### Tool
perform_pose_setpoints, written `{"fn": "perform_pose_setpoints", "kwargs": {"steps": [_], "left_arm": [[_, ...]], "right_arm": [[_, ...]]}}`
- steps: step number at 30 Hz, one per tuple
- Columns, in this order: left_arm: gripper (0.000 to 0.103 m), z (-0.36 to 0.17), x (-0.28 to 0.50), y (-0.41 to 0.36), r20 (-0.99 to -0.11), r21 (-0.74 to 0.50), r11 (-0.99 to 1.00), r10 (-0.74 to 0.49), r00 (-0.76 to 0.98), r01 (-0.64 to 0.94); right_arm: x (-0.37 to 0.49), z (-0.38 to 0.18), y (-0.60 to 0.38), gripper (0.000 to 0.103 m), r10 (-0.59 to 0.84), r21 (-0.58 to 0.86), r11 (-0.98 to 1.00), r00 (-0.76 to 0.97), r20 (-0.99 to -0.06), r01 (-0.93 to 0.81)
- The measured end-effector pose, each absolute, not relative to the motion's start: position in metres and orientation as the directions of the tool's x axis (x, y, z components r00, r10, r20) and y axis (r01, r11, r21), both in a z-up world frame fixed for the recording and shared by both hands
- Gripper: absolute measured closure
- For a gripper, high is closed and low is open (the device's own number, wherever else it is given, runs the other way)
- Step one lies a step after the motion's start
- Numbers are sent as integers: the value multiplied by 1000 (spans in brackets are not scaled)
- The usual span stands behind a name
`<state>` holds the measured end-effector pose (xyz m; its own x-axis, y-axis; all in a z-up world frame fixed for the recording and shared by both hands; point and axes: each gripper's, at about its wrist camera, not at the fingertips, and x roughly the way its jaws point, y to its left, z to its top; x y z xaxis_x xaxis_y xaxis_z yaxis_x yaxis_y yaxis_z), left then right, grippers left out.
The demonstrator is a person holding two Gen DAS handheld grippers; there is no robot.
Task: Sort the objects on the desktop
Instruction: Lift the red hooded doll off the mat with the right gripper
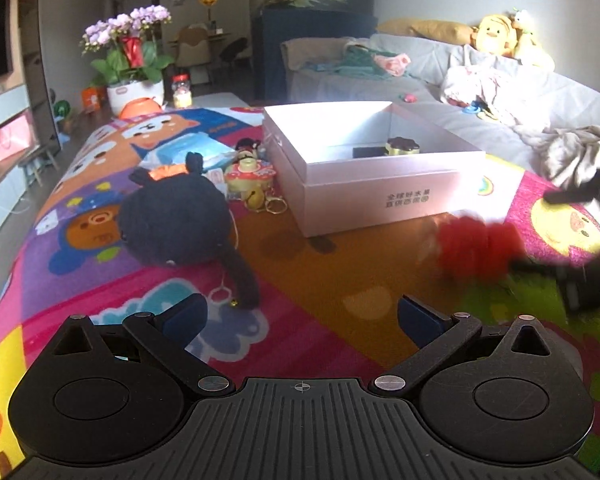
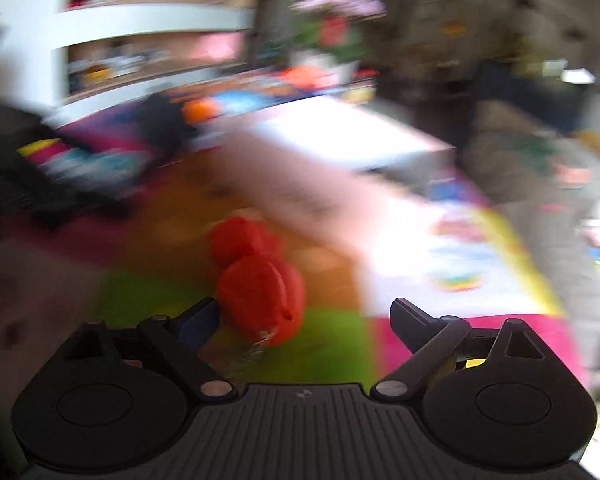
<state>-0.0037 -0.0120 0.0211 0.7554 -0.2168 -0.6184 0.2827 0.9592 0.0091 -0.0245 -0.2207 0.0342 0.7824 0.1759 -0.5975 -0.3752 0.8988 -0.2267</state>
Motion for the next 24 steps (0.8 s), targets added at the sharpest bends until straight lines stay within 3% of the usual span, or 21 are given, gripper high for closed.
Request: {"fn": "perform_pose_setpoints", "kwargs": {"steps": [4,8,14,19,21,24], "left_arm": [[0,17,-3,-21,-625,9,946,-247,741,324],[0,14,-2,-28,-630,12,939,-260,732,344],[0,13,-2,-27,-629,9,943,-254,734,334],[0,10,0,-18,-634,-12,953,-241,735,302],[0,8,1,-15,-636,-19,956,-237,734,293],[0,7,1,-11,-634,-32,958,-240,735,285]], "right_arm": [[-13,40,-251,11,121,-95,972,803,-584,-215],[-10,35,-253,11,173,3,976,771,-613,-216],[6,27,-225,11,189,-86,949,768,-612,-303],[34,27,-214,11,228,34,962,732,-642,-269],[44,23,-204,1,206,69,974,721,-662,-214],[55,13,-190,0,159,89,987,705,-691,-135]]}}
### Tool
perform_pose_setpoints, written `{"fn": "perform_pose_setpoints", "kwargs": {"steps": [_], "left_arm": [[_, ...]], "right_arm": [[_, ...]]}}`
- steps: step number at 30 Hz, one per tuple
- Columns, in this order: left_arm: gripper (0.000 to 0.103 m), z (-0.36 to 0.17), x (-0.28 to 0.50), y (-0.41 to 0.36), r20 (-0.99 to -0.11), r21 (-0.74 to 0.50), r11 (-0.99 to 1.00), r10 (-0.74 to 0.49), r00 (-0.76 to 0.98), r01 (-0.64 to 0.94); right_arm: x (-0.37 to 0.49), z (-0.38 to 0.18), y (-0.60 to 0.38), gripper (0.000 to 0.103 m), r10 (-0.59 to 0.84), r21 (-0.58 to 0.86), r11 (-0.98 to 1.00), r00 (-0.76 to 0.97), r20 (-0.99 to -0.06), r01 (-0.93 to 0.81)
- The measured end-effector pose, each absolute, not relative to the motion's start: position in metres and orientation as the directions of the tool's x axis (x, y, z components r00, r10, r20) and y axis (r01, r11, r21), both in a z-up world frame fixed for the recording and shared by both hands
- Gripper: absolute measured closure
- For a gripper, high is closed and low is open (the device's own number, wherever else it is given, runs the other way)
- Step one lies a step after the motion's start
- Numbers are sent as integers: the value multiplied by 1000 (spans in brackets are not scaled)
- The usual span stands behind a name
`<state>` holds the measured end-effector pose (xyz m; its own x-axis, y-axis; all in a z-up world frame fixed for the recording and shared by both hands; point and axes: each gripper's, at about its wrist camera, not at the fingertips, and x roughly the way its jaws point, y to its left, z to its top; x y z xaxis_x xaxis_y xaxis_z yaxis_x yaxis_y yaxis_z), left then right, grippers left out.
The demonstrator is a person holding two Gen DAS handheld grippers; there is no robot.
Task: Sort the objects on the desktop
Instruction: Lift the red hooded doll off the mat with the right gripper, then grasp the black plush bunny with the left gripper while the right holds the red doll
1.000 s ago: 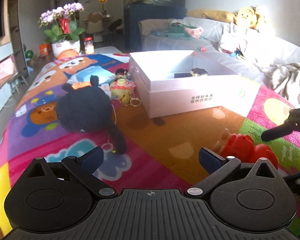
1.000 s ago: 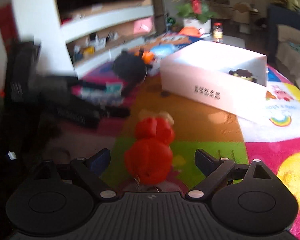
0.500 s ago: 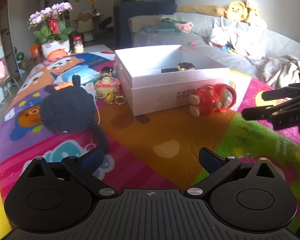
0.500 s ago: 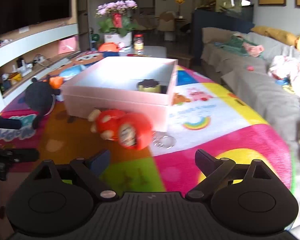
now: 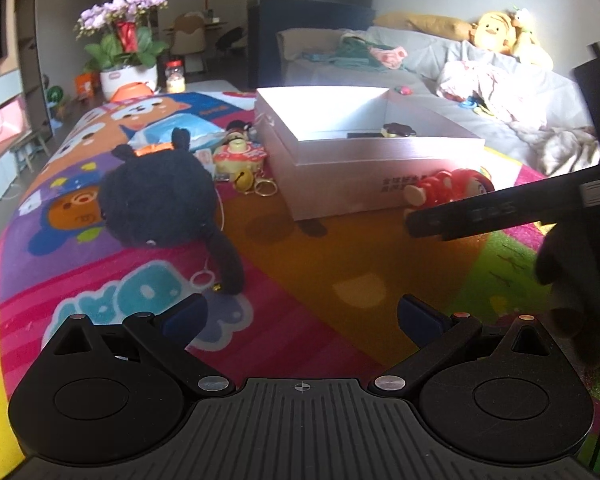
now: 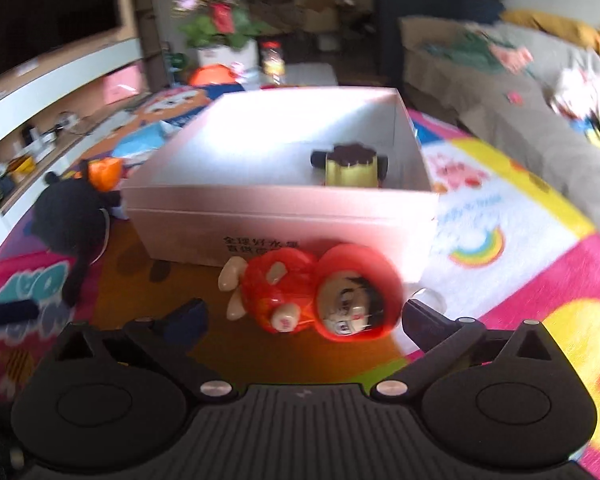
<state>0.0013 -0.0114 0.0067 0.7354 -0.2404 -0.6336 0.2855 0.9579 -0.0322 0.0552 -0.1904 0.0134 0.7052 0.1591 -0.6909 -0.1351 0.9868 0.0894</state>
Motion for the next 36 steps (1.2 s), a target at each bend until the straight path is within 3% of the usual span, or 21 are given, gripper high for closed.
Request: {"fn": "perform_pose_setpoints", "kwargs": {"steps": [2,5,11,15,21,29,31,36], "left_arm": [[0,6,0,-8,-630,-37,959,-241,738,281],[0,5,0,1,-625,-39,965,-226,747,259],[0,13,12,23,-603,-19,986,-143,784,166],[0,23,34,37,-586,-43,997,-78,806,64],[0,19,69,52,-638,-175,984,-88,765,-33],[1,9,92,34,-619,-25,997,45,784,-77],[12,10,92,33,-616,-20,997,46,786,-74],[14,24,79,27,-617,79,997,56,785,-9]], "right_arm": [[59,8,-181,7,129,46,990,718,-684,-134],[61,5,-174,8,107,-18,987,731,-674,-162],[25,17,-167,8,304,-20,892,631,-714,-452],[-7,25,-169,8,353,-60,829,603,-716,-556],[-26,32,-195,0,348,-5,894,703,-620,-447],[-21,20,-217,0,307,70,941,749,-587,-330],[-19,17,-221,0,298,97,949,762,-575,-298],[-20,15,-235,0,304,170,953,784,-541,-252]]}}
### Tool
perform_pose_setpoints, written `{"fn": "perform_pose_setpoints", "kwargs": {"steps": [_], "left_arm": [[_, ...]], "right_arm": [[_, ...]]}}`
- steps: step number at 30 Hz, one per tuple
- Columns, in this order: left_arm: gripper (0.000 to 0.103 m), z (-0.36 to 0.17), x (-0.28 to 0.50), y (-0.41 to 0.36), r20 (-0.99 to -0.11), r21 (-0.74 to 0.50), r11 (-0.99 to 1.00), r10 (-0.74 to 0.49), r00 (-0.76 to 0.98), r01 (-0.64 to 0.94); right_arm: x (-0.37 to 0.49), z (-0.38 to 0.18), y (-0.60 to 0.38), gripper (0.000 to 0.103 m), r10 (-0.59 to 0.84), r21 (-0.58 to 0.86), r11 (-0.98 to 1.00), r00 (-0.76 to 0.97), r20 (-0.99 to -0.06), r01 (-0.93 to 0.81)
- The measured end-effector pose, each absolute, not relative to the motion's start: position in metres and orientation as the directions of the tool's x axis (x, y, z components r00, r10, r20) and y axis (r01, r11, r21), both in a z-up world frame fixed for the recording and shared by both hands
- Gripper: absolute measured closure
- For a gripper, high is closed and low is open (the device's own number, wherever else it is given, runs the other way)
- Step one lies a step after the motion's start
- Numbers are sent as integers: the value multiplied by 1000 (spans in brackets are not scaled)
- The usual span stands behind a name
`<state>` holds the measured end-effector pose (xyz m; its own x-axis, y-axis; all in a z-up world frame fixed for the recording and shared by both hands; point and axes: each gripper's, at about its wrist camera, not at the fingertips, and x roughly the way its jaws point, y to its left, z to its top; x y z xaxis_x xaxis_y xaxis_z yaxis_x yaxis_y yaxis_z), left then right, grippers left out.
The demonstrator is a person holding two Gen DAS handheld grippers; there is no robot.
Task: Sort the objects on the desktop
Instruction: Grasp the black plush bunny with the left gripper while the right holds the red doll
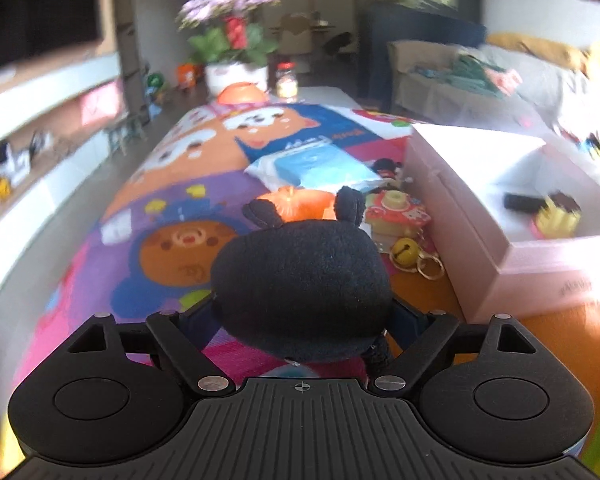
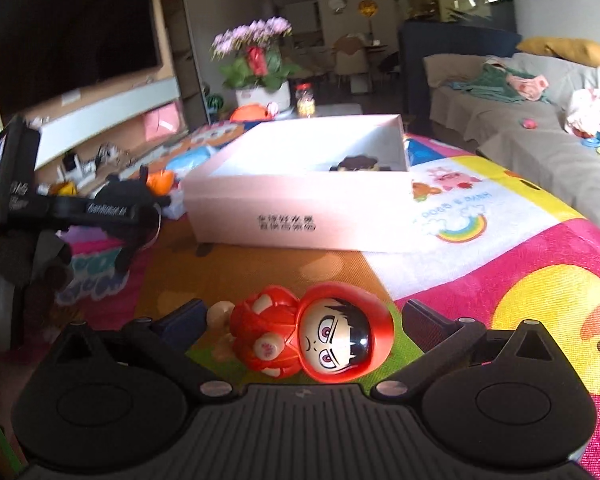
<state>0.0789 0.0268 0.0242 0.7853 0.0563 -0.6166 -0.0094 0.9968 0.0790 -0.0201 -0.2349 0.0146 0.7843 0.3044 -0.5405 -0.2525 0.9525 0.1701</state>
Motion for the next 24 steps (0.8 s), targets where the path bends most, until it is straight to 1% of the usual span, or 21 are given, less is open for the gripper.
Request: {"fn": "perform_pose_setpoints", "kwargs": {"steps": [4,7,11,14,16,21,24], "left_arm": [[14,50,53,21,-633,185,976,31,774,112],[14,69,33,14,-671,259,940,8,741,224],[13,78,17,0,-721,337,877,8,693,341],[13,70,18,-8,-781,317,856,-9,624,409],[12,61,24,-14,-806,295,854,-18,592,428],[10,40,53,-30,-811,286,856,-24,585,431],[10,36,74,-37,-794,288,866,-23,608,409]], "right_arm": [[-19,13,-246,0,323,224,945,792,-518,-238],[-20,13,-248,0,336,245,939,800,-497,-243],[-24,14,-249,0,345,251,935,810,-475,-250],[-26,15,-251,0,349,258,932,813,-465,-253],[-26,15,-252,0,353,263,931,813,-463,-254],[-24,14,-252,0,353,271,930,810,-468,-248],[-24,14,-251,0,352,275,930,807,-475,-244]]}}
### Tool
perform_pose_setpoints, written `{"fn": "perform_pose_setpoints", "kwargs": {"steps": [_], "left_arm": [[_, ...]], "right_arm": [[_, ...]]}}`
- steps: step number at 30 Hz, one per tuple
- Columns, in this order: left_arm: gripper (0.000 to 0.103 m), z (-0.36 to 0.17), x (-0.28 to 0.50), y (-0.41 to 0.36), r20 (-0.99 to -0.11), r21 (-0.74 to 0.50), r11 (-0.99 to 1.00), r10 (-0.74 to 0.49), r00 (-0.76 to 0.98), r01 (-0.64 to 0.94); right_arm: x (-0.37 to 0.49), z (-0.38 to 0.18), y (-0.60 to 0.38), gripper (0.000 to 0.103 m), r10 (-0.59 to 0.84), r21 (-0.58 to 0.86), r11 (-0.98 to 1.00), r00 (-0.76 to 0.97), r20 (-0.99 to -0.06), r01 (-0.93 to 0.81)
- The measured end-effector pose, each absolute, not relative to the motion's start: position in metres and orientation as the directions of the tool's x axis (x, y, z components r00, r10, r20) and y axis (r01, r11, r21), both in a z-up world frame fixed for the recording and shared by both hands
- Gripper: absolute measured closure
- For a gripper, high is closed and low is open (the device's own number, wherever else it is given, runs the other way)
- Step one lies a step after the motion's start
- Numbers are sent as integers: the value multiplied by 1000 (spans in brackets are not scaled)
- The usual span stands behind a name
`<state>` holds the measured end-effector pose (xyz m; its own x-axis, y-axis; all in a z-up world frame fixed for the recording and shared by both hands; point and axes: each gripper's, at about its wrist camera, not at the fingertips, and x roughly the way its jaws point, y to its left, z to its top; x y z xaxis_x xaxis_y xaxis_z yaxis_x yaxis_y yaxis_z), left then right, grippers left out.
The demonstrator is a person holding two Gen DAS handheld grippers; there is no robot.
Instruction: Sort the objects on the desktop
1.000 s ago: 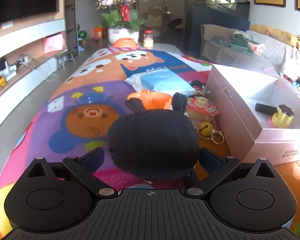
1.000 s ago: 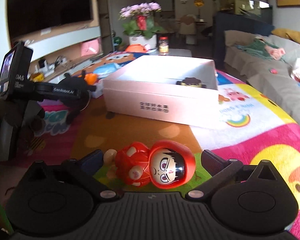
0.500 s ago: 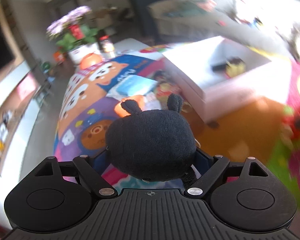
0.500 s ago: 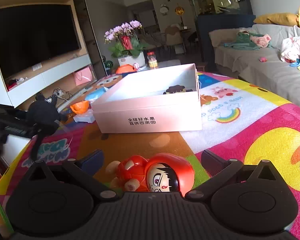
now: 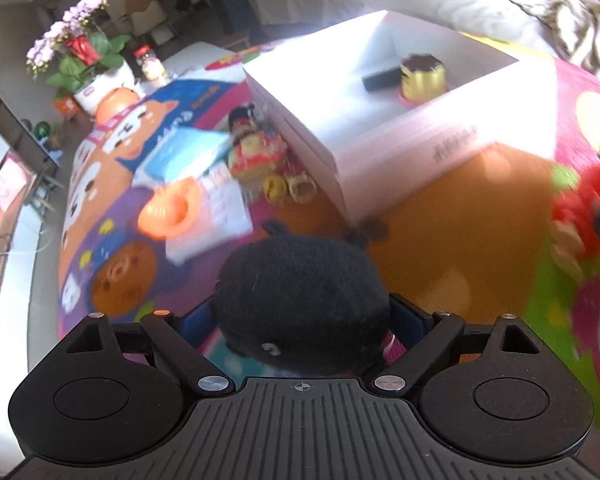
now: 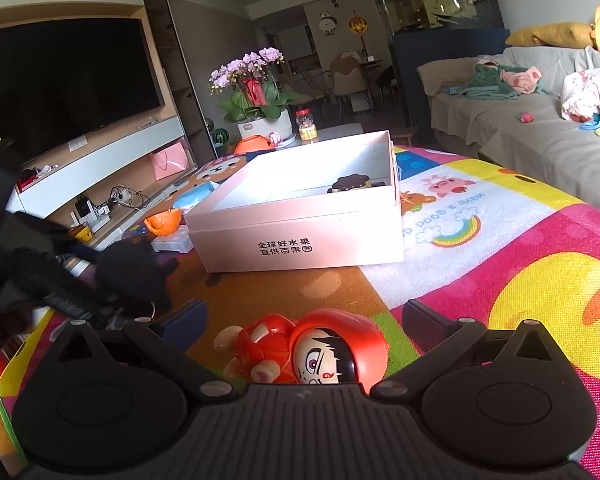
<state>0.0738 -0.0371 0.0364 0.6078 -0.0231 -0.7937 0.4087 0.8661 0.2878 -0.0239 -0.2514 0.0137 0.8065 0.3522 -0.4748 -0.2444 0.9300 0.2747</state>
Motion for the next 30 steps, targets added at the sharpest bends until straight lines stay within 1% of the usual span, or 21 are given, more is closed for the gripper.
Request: {"fn": "perform_pose_setpoints", "kwargs": {"steps": [4,8,11,13,16,18,20,22,23,25,26,28,29,30], "left_arm": [[8,50,97,-37,-774,200,906,-87,627,373],[6,83,99,-16,-706,98,948,-148,693,303],[2,103,83,6,-645,65,968,-144,750,242],[2,109,66,21,-622,40,976,-144,770,215],[1,100,42,36,-637,9,979,-152,755,205],[1,90,24,45,-645,17,984,-124,754,176],[0,81,11,58,-641,15,993,-80,763,116],[0,73,4,73,-657,-12,999,-43,753,46],[0,69,3,80,-670,-21,1000,-23,742,12],[0,63,4,96,-679,-31,998,18,733,-52],[0,61,5,103,-678,-37,995,41,734,-90],[0,61,7,117,-663,-58,985,83,744,-161],[0,61,6,123,-651,-69,980,96,753,-184],[0,62,5,128,-636,-78,975,112,763,-208]], "right_arm": [[-20,12,-252,0,354,286,928,798,-487,-238],[-18,10,-254,0,355,303,926,791,-498,-225],[-17,9,-254,0,355,308,925,788,-502,-221],[-17,9,-253,0,352,305,927,786,-508,-218],[-16,9,-252,0,346,300,930,782,-519,-212],[-15,9,-251,0,341,295,932,781,-523,-210],[-18,12,-250,0,324,276,939,794,-515,-204],[-20,18,-242,0,312,208,949,799,-514,-237],[-20,25,-232,0,299,132,954,802,-518,-270],[-24,41,-207,0,279,-38,939,823,-495,-340],[-26,50,-193,0,290,-109,916,826,-483,-385],[-26,64,-163,0,335,-186,866,815,-473,-464],[-25,70,-147,2,366,-203,839,800,-475,-504],[-24,73,-130,10,399,-217,808,780,-482,-548]]}}
